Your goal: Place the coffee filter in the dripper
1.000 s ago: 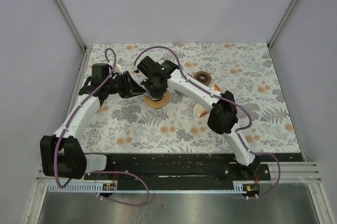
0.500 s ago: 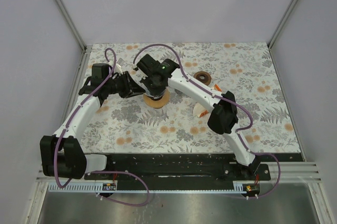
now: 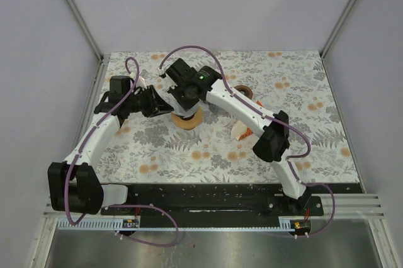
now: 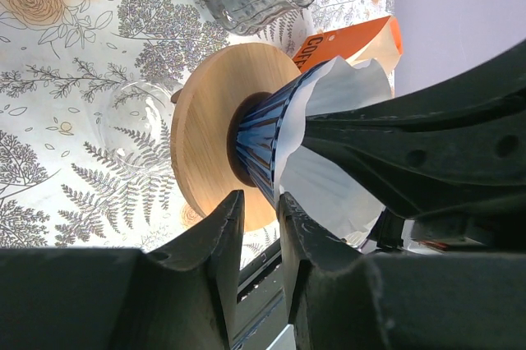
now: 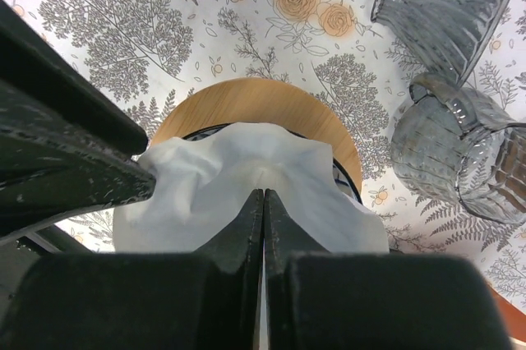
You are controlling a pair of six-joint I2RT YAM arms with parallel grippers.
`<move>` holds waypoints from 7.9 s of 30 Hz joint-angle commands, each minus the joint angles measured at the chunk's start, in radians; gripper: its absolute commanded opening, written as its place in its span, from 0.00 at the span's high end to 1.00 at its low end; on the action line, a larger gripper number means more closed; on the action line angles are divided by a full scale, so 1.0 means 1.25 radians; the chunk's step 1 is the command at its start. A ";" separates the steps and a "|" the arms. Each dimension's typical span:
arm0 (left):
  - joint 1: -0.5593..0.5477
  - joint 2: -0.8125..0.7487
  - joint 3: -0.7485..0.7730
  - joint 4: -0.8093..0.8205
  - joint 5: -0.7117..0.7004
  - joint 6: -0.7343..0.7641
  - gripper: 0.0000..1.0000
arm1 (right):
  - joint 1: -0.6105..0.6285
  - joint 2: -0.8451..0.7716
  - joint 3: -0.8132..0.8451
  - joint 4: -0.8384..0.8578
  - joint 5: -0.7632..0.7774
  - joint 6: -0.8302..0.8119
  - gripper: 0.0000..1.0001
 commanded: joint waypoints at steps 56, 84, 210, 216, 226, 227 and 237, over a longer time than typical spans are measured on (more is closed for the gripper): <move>0.169 -0.073 0.146 -0.120 -0.060 0.117 0.22 | -0.249 -0.336 -0.892 0.778 -0.400 0.495 1.00; 0.234 -0.068 0.159 -0.108 -0.009 0.106 0.22 | -0.120 -0.102 -0.768 0.988 -0.443 0.682 1.00; 0.348 -0.122 0.246 -0.104 0.029 0.219 0.07 | -0.217 -0.360 -0.565 0.568 -0.154 0.047 0.01; 0.348 -0.116 0.243 -0.109 0.039 0.233 0.07 | -0.271 -0.362 -0.537 0.494 0.057 -0.013 0.01; 0.348 -0.105 0.241 -0.109 0.049 0.235 0.07 | -0.384 -0.238 -0.463 0.359 -0.145 0.002 0.24; 0.347 -0.104 0.241 -0.110 0.051 0.235 0.07 | -0.387 -0.220 -0.455 0.353 -0.151 -0.001 0.27; 0.348 -0.107 0.236 -0.109 0.051 0.238 0.07 | -0.389 -0.119 -0.400 0.320 -0.184 -0.067 0.47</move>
